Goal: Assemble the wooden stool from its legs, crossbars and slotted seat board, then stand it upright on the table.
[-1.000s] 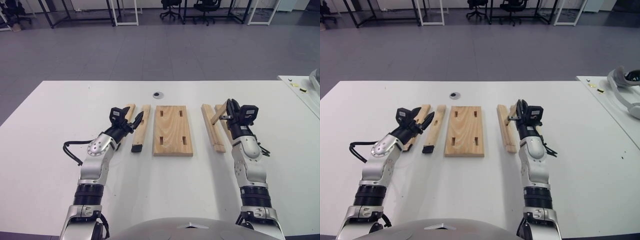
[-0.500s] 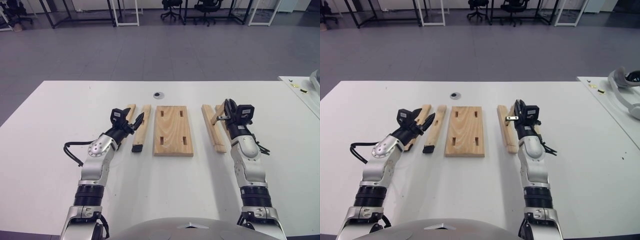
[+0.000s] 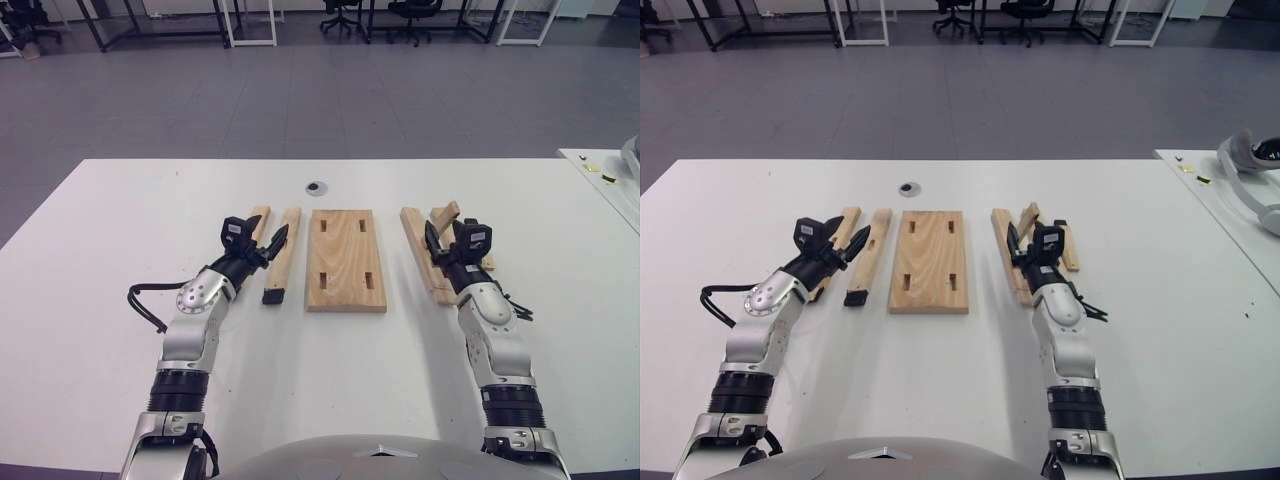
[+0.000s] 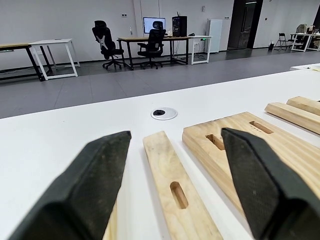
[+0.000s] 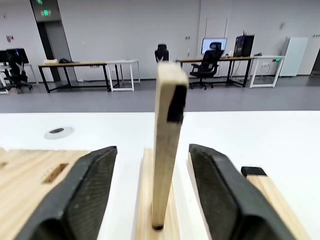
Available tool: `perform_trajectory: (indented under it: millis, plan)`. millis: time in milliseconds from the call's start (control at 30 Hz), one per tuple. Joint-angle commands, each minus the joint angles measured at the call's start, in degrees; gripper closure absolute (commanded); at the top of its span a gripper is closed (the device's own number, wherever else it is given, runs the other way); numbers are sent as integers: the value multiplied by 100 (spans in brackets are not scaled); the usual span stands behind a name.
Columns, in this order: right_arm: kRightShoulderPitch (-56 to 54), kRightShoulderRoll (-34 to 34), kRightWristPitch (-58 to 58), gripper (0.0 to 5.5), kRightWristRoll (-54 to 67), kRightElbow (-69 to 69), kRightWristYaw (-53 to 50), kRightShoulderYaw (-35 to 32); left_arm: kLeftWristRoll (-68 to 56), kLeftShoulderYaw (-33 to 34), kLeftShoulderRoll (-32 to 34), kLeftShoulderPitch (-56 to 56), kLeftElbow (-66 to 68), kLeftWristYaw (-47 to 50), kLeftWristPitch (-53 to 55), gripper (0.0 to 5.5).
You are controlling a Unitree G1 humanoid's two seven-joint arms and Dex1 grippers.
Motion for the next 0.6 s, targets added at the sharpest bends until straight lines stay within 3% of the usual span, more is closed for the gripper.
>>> perform_trajectory:
  millis: [33,333,600]
  plan:
    - [-54,-158,728,211,-19,-263,-20,-2,49,-13,-27,51,-40,73,-6,217]
    - [-71,-442,2754,193,83,-764,188,222,59,-18,-66,83,-51,105,-18,217]
    - [58,-492,3615,193,32,-847,121,225,74,-19,-85,56,-4,117,-31,217]
